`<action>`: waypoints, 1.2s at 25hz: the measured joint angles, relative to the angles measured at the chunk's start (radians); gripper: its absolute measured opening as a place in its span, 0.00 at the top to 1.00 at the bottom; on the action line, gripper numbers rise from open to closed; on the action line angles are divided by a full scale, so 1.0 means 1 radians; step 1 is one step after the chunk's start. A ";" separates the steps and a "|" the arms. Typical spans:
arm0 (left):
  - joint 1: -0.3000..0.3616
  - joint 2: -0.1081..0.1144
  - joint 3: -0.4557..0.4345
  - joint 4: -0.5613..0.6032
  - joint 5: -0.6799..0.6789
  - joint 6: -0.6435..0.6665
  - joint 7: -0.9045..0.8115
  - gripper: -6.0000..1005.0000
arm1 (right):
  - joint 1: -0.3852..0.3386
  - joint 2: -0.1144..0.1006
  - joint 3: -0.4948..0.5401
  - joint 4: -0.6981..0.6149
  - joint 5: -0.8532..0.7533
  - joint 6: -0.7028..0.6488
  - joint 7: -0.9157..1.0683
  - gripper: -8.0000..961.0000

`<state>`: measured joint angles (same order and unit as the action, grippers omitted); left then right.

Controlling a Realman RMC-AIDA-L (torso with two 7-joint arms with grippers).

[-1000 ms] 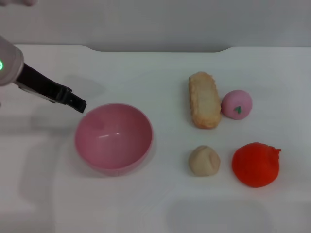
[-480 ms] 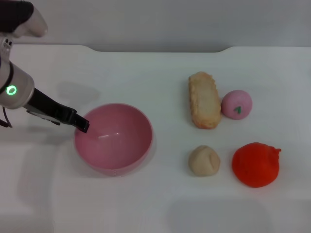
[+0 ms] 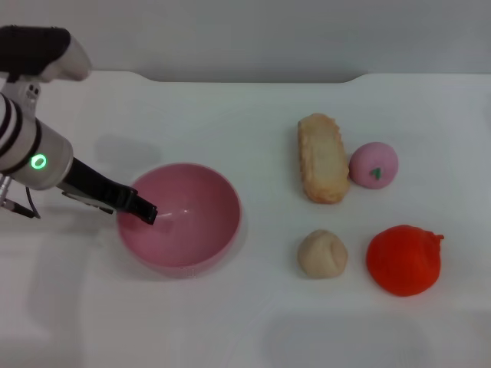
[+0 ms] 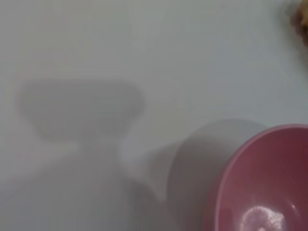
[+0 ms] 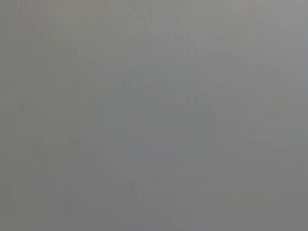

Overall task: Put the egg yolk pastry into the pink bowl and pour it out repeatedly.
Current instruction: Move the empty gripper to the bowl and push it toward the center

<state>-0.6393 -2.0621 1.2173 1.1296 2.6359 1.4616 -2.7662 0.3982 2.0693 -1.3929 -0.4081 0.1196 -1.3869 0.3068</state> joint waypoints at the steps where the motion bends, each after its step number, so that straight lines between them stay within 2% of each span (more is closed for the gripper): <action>1: -0.002 0.001 0.007 -0.016 0.000 -0.009 0.000 0.23 | 0.002 0.000 0.000 0.000 0.000 0.002 0.000 0.24; 11: -0.007 0.003 0.020 -0.031 0.005 -0.041 0.002 0.26 | 0.019 -0.002 0.005 0.006 0.000 0.007 0.000 0.25; 17: -0.008 0.006 0.046 -0.030 0.011 -0.042 0.004 0.46 | 0.017 -0.002 0.019 0.006 0.001 0.001 0.000 0.24; 30: -0.017 0.013 0.035 -0.023 0.019 -0.034 0.007 0.78 | 0.017 -0.001 0.029 0.000 0.001 -0.002 0.000 0.25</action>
<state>-0.6560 -2.0493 1.2524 1.1061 2.6544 1.4273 -2.7593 0.4157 2.0678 -1.3637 -0.4077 0.1209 -1.3887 0.3067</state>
